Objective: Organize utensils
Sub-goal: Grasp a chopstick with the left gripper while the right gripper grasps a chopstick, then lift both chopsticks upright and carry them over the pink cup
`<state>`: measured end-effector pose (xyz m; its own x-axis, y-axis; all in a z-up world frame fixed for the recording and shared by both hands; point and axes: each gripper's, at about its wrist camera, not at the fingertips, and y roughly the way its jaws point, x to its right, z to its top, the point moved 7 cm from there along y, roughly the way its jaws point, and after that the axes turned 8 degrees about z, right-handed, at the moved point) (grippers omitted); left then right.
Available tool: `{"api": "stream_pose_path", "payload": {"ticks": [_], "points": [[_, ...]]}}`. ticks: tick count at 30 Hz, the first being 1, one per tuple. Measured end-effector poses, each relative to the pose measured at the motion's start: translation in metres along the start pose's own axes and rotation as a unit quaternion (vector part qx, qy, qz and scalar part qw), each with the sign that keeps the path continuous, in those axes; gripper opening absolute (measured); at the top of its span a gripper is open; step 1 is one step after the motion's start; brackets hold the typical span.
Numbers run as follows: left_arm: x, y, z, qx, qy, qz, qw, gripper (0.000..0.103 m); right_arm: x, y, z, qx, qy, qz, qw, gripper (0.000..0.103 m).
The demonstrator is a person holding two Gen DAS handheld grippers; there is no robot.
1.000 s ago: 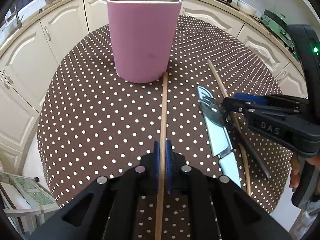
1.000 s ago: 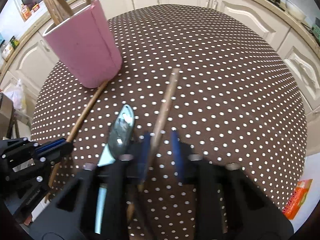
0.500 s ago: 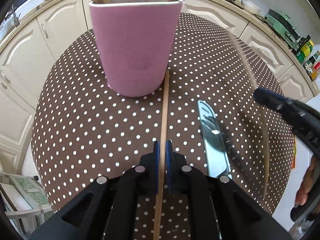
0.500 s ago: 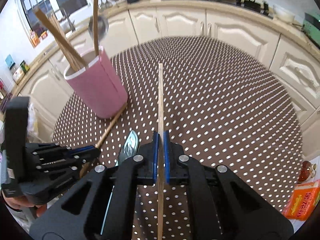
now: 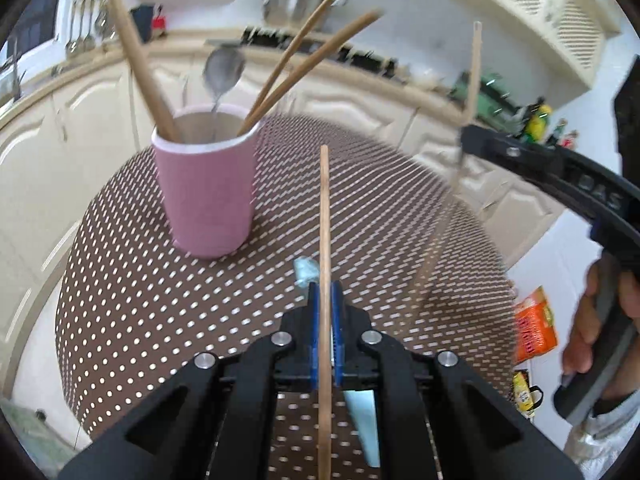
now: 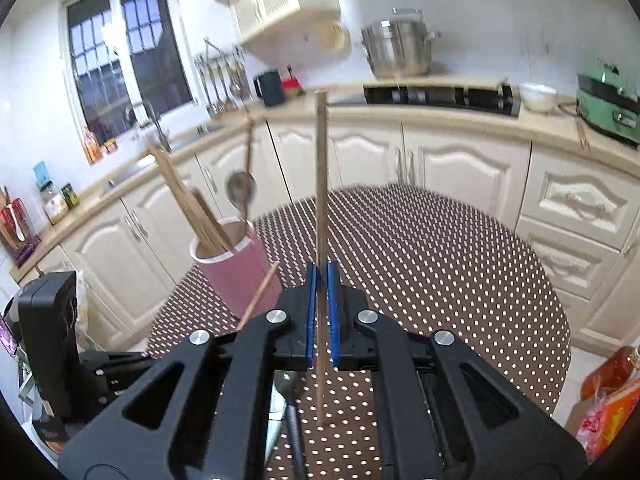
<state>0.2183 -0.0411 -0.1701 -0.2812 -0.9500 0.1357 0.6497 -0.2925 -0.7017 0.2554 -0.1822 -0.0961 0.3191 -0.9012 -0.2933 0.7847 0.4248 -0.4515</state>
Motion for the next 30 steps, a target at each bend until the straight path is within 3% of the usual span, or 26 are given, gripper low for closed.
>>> {"api": "stream_pose_path", "payload": {"ticks": [4,7,12,16,23,30], "points": [[0.017,-0.029,0.010,0.083,0.015,-0.004,0.9964,0.006,-0.017,-0.018,0.010,0.024,-0.009,0.014,1.000,0.006],[0.020,-0.060,0.016,0.156,0.024,0.004,0.9875,0.006,-0.026,-0.030,0.018,0.039,-0.014,0.026,0.999,0.006],[0.027,-0.090,0.036,0.240,0.029,0.022,0.9700,0.006,-0.045,-0.035,0.026,0.054,-0.026,0.044,0.997,0.006],[0.020,-0.107,0.045,0.284,0.023,0.040,0.9576,0.006,-0.057,-0.033,0.032,0.058,-0.036,0.058,0.996,0.006],[0.007,-0.114,0.066,0.314,-0.006,0.053,0.9481,0.006,-0.077,-0.026,0.038,0.064,-0.048,0.080,0.994,0.006],[-0.014,-0.126,0.086,0.372,-0.026,0.061,0.9259,0.006,-0.095,-0.011,0.049,0.076,-0.062,0.099,0.990,0.006]]}}
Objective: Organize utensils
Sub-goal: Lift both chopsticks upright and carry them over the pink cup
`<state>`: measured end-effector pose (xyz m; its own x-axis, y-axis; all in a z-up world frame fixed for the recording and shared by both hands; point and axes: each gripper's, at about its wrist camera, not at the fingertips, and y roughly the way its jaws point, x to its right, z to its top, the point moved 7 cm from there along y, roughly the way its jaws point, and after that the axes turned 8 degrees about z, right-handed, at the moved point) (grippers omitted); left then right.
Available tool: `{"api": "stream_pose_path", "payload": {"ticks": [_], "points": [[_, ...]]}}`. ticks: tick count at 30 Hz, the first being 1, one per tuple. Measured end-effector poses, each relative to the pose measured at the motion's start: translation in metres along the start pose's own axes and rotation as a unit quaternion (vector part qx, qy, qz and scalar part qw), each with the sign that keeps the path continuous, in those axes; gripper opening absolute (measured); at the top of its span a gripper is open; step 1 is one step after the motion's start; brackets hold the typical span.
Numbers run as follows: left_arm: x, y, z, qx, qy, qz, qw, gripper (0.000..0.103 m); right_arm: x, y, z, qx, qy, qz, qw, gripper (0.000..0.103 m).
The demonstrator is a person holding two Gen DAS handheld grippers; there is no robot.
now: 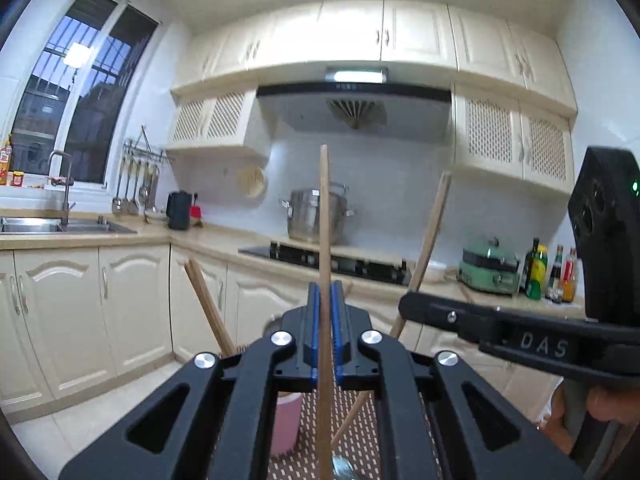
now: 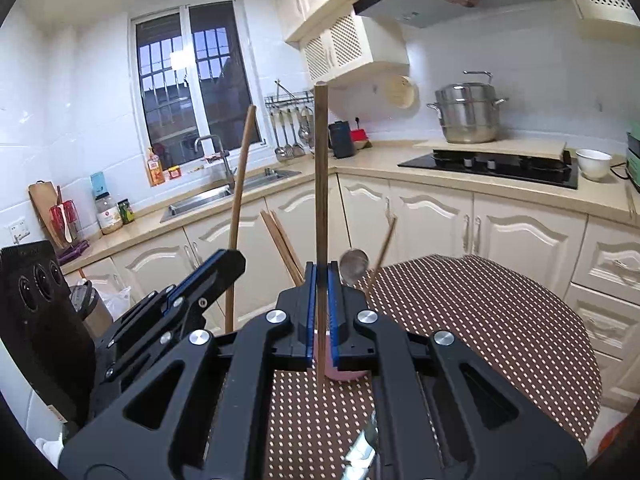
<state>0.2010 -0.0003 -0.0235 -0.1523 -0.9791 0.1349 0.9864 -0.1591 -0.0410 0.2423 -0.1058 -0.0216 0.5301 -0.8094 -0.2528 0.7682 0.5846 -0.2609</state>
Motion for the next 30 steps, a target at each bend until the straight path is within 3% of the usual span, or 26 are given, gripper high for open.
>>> {"api": "stream_pose_path", "payload": {"ticks": [5,13,19,30], "points": [[-0.018,0.013,0.015,0.045,-0.024,0.009,0.9987,0.006,-0.005,0.012,0.012,0.020,-0.009,0.006,1.000,0.006],[-0.041,0.049,0.023,0.069,-0.070,0.020,0.9950,0.006,-0.004,0.035,0.032,0.039,-0.025,0.001,0.999,0.006],[-0.050,0.076,0.019,0.071,-0.097,0.019,0.9926,0.006,0.010,0.046,0.038,0.042,-0.031,-0.014,0.999,0.006],[-0.053,0.116,-0.014,0.049,-0.096,0.024,0.9939,0.006,0.026,0.070,0.021,0.007,-0.026,-0.012,1.000,0.006]]}}
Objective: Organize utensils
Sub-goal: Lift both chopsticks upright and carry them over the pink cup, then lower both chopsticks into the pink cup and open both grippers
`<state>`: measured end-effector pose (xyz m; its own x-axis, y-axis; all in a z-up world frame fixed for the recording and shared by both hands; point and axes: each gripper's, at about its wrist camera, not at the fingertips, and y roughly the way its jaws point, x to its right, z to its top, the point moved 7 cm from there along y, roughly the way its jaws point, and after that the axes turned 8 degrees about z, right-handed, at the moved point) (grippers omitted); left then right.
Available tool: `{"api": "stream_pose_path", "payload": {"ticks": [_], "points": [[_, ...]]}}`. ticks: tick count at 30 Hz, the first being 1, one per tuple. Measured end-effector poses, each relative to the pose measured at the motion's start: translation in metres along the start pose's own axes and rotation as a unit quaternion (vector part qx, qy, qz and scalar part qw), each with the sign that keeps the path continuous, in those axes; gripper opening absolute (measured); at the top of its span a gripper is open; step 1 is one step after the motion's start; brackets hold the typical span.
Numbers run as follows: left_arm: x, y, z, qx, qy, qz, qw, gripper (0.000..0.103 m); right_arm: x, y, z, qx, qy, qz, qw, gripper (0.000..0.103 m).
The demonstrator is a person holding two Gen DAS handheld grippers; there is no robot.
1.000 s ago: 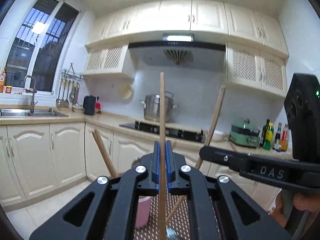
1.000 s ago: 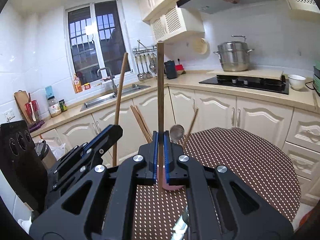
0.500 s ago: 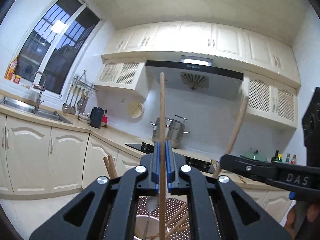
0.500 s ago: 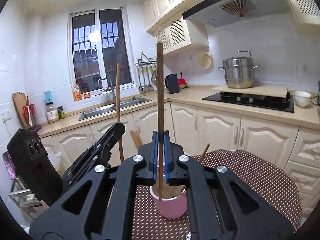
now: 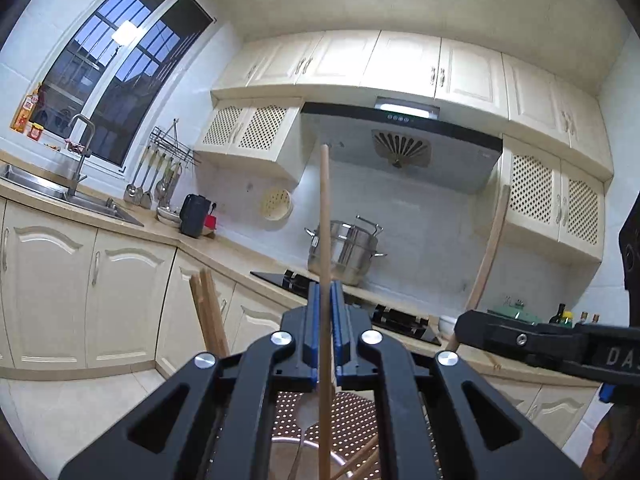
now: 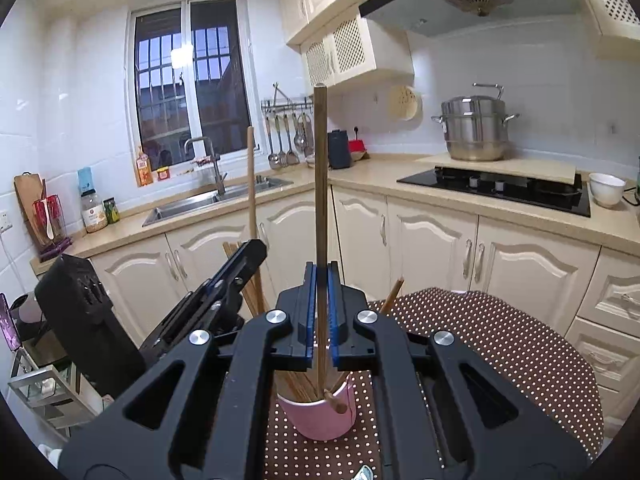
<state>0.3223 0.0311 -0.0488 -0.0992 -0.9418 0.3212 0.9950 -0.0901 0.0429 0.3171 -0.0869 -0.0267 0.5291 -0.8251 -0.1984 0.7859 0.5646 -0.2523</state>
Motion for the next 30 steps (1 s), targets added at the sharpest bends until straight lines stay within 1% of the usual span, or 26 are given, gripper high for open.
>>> {"api": "stream_pose_path", "payload": {"ticks": [6,9,12,14,18,23,26,30], "points": [[-0.005,0.007,-0.025,-0.032,0.010,0.000,0.9994,0.006,0.001,0.008,-0.007,-0.015,0.003,0.006,1.000,0.006],[-0.009,0.002,-0.031,-0.039,0.018,0.001,0.9991,0.006,0.001,0.010,-0.010,-0.021,0.002,0.006,1.000,0.006],[-0.014,-0.003,-0.032,-0.036,0.018,0.005,0.9992,0.006,0.000,0.014,-0.014,-0.029,0.005,0.005,1.000,0.006],[-0.018,-0.002,-0.026,-0.034,0.005,0.006,0.9994,0.006,0.000,0.015,-0.015,-0.032,0.007,0.007,0.999,0.006],[-0.017,-0.003,-0.005,-0.002,-0.017,-0.006,0.9998,0.006,0.004,0.014,-0.016,-0.035,0.023,0.015,0.999,0.006],[-0.018,0.007,-0.001,0.010,-0.022,0.002,0.9997,0.006,0.008,0.014,-0.016,-0.036,0.029,0.018,0.999,0.006],[-0.018,0.013,-0.003,0.015,-0.018,0.009,0.9997,0.006,0.009,0.016,-0.018,-0.037,0.029,0.021,0.999,0.006],[-0.014,0.020,-0.009,0.017,0.002,0.015,0.9997,0.006,0.012,0.021,-0.022,-0.041,0.033,0.027,0.998,0.006]]}}
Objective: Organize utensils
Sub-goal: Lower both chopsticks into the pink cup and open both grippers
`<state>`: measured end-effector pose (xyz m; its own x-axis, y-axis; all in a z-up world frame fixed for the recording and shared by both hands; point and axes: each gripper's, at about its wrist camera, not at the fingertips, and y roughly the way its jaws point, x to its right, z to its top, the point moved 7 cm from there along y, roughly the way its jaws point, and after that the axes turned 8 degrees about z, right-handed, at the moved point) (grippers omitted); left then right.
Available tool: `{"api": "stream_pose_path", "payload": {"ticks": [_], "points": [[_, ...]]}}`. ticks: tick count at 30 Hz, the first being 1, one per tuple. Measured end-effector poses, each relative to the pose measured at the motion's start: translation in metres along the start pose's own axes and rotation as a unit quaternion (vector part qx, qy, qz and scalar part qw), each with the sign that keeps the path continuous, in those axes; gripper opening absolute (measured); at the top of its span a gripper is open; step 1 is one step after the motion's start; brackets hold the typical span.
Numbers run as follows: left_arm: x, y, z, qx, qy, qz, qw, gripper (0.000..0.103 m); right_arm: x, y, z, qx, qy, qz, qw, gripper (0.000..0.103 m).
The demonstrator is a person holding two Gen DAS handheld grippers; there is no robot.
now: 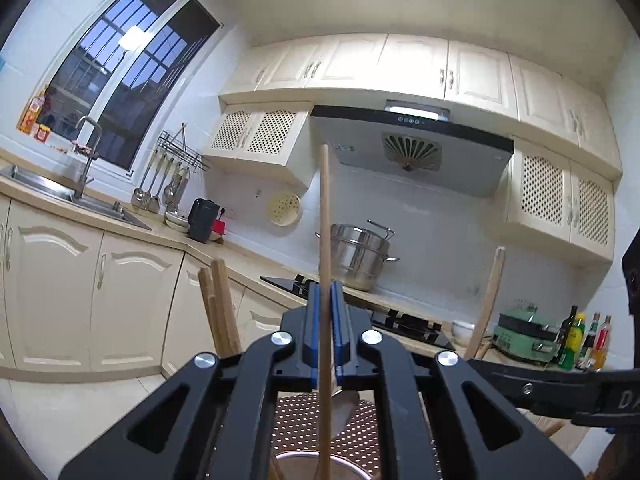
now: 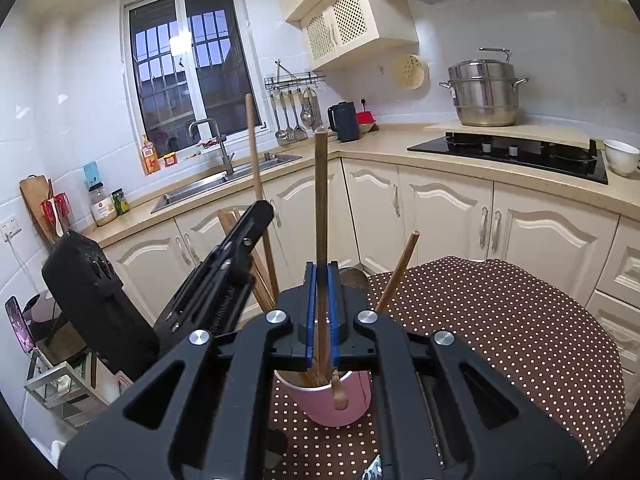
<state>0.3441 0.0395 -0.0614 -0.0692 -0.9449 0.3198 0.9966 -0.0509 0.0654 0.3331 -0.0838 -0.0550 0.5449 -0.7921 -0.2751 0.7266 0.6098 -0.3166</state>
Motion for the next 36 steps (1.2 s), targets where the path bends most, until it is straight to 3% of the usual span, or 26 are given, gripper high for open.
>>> {"api": "stream_pose_path", "payload": {"ticks": [17,25,36], "points": [[0.000,-0.013,-0.038,-0.037,0.049,0.001,0.9981,0.006,0.003,0.010,-0.009,-0.012,0.005,0.002,1.000,0.006],[-0.017,-0.027,-0.051,-0.075,0.028,-0.001,0.9968,0.006,0.003,0.011,-0.016,-0.025,0.006,-0.005,1.000,0.006],[-0.010,-0.050,-0.069,-0.131,0.069,-0.010,0.9889,0.006,-0.002,0.011,-0.023,-0.036,-0.002,-0.019,0.999,0.006]]}}
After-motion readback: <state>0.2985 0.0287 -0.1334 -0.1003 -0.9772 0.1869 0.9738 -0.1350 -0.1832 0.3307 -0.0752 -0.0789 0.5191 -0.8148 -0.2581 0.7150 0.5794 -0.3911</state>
